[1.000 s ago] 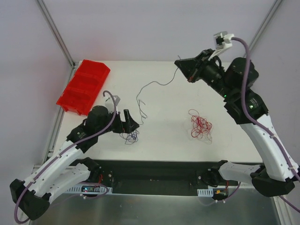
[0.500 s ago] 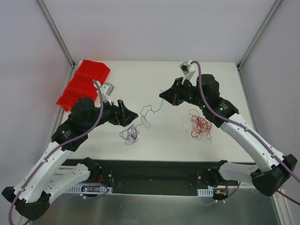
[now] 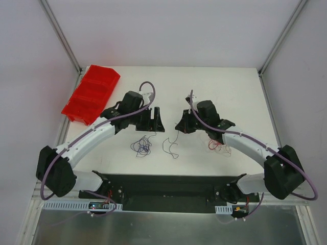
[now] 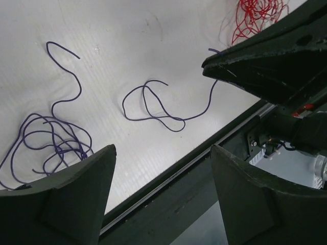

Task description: Untangle the cables

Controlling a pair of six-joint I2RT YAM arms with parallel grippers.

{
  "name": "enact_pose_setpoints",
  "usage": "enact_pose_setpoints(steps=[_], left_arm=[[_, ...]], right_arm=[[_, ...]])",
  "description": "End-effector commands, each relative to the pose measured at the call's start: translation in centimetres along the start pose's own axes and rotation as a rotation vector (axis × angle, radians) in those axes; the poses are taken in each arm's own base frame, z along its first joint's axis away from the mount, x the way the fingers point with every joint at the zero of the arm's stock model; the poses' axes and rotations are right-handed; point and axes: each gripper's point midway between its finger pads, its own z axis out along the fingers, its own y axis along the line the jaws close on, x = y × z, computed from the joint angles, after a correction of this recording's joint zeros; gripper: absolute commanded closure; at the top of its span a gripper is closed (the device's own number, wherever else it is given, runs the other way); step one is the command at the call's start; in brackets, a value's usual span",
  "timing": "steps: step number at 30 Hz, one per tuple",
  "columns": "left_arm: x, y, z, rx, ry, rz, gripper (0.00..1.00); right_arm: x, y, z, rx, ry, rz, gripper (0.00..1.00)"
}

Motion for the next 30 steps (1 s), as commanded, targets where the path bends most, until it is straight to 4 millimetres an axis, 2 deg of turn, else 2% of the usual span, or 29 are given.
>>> enact_pose_setpoints(steps=[1, 5, 8, 11, 13, 17, 21, 24, 26, 28, 30], left_arm=[[-0.3, -2.6, 2.0, 0.067, 0.068, -0.004, 0.27], [1.2, -4.0, 4.3, 0.058, 0.125, 0.057, 0.25], [2.3, -4.1, 5.4, 0.027, 0.139, 0.152, 0.27], [3.1, -3.8, 6.1, -0.019, 0.132, 0.236, 0.33], [3.6, -3.5, 6.6, -0.039, 0.144, 0.261, 0.41], [4.9, -3.1, 7.5, -0.069, 0.161, 0.297, 0.42], [6.5, -3.3, 8.7, -0.074, 0.201, 0.348, 0.30], [7.2, -3.1, 9.7, -0.100, 0.226, 0.368, 0.25], [7.2, -2.2, 10.2, -0.166, 0.230, 0.334, 0.25], [6.4, -0.2, 10.2, -0.337, 0.192, 0.229, 0.20], [6.7, 0.8, 10.1, -0.447, 0.187, 0.088, 0.16]], right_arm=[[-0.6, -0.1, 0.2, -0.049, -0.061, 0.017, 1.00], [1.4, -1.3, 0.2, -0.040, -0.017, 0.040, 1.00], [3.3, -2.1, 0.1, -0.035, 0.016, 0.078, 0.98], [5.0, -2.2, -0.1, -0.059, 0.041, 0.078, 0.83], [5.4, -3.1, -0.6, -0.026, 0.021, 0.072, 0.73], [5.3, -5.8, -2.3, 0.058, -0.059, 0.077, 0.49], [4.0, -7.1, -4.5, 0.088, -0.214, 0.088, 0.33], [3.3, -7.7, -6.5, 0.119, -0.309, 0.062, 0.31], [2.6, -7.9, -8.1, 0.149, -0.397, 0.036, 0.29], [2.2, -8.3, -9.2, 0.179, -0.461, 0.022, 0.27], [2.0, -8.5, -10.0, 0.195, -0.507, 0.019, 0.27]])
